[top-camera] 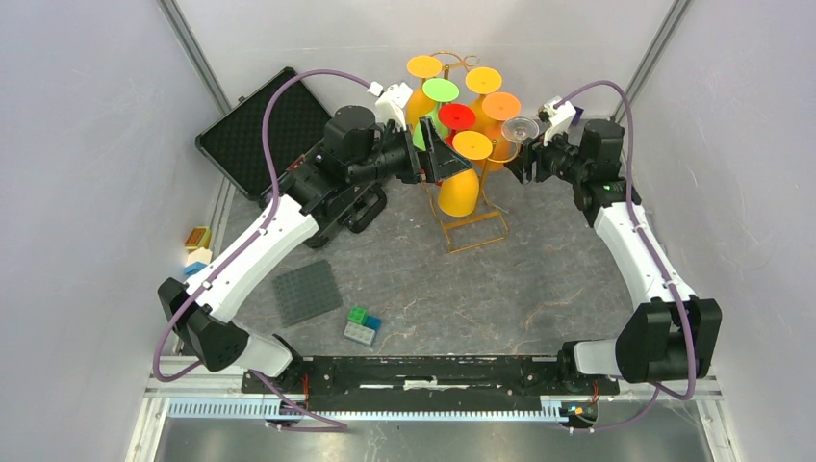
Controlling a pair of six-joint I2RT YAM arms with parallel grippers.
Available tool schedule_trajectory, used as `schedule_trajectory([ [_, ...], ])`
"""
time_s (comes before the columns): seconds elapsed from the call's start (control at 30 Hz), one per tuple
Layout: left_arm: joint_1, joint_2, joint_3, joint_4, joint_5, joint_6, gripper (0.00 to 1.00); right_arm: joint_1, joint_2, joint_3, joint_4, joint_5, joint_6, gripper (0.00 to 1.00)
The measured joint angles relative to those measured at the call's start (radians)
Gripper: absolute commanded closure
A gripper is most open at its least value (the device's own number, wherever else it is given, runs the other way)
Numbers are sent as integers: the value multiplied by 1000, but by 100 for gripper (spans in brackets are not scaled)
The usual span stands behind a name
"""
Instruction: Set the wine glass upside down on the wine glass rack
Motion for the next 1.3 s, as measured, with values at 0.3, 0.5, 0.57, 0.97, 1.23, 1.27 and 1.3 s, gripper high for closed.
schedule_trajectory([
  [0.3, 0, 0, 0, -9, -24, 9, 3, 1, -72, 0, -70, 77, 0, 12],
  [0.5, 38, -8, -3, -26, -34, 17, 1, 1, -161, 2, -147, 138, 7, 2],
  [0.57, 66, -18, -8, -25, -36, 24, 0, 1, -184, 1, -182, 156, 8, 2],
  [0.97, 347, -155, -238, 3, -53, 134, 0, 1, -408, -279, -317, 379, -19, 2],
  [1.23, 569, -187, -626, 126, -55, 247, 0, -4, -584, -705, -104, 621, 32, 2],
  [1.27, 586, -188, -665, 142, -64, 261, 0, -5, -588, -764, -37, 657, 44, 2],
  [1.3, 603, -191, -716, 174, -86, 282, 0, -6, -585, -816, 32, 688, 55, 2],
])
